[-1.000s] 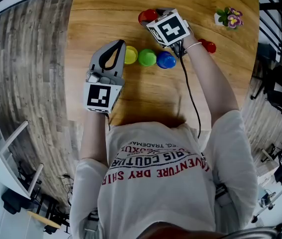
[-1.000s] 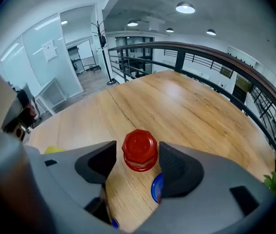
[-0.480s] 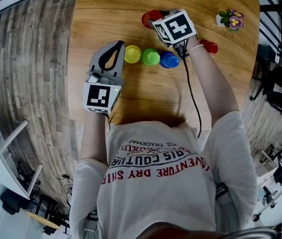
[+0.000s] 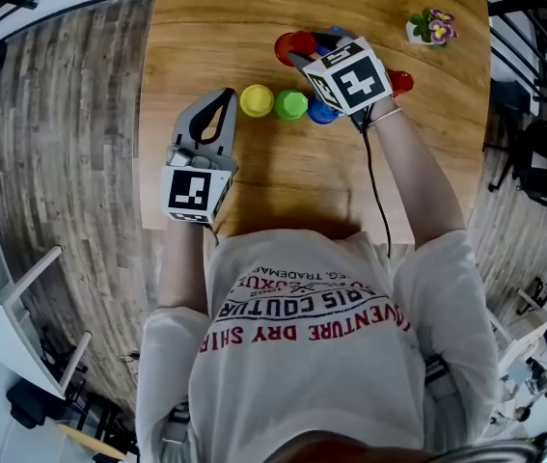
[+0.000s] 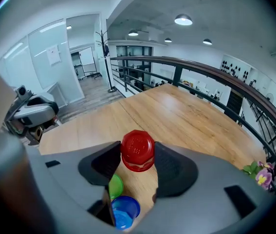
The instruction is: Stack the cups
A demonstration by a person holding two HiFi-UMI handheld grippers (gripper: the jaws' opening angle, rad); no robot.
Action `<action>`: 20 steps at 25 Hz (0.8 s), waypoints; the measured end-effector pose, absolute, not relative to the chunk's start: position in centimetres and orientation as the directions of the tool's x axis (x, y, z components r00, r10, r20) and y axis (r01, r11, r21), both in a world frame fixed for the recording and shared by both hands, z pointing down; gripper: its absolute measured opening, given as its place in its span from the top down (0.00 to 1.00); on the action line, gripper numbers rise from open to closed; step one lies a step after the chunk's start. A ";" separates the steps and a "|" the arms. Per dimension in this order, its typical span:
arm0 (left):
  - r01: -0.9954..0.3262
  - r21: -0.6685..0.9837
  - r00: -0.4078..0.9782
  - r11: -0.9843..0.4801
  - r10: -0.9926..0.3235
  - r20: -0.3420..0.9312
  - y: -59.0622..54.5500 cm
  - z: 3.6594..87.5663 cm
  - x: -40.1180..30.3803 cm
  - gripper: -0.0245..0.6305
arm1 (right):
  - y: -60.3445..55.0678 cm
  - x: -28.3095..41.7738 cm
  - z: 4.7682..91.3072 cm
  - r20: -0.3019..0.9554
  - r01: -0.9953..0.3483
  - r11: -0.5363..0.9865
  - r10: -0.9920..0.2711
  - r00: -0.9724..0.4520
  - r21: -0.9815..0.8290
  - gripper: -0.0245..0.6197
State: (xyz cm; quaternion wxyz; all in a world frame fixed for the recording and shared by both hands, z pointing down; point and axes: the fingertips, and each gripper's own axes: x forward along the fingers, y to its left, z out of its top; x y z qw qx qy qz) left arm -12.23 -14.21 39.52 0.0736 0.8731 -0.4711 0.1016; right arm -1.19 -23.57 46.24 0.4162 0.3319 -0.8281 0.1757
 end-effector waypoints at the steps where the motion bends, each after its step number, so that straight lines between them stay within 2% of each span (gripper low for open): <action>1: -0.835 0.031 0.540 -0.550 -0.806 0.243 -13.8 39.3 -12.1 0.94 | -23.0 -1.2 45.7 0.803 -0.691 0.723 -0.407 -0.436 -0.009 0.60; 8: -0.822 0.029 0.560 -0.569 -0.797 0.225 -11.3 38.3 -12.1 0.94 | -18.3 -2.2 43.3 0.798 -0.657 0.753 -0.386 -0.464 -0.018 0.60; 20: -0.770 0.022 0.627 -0.637 -0.750 0.209 -8.5 37.8 -13.2 0.94 | -13.4 -4.0 45.3 0.835 -0.652 0.758 -0.348 -0.427 -0.018 0.60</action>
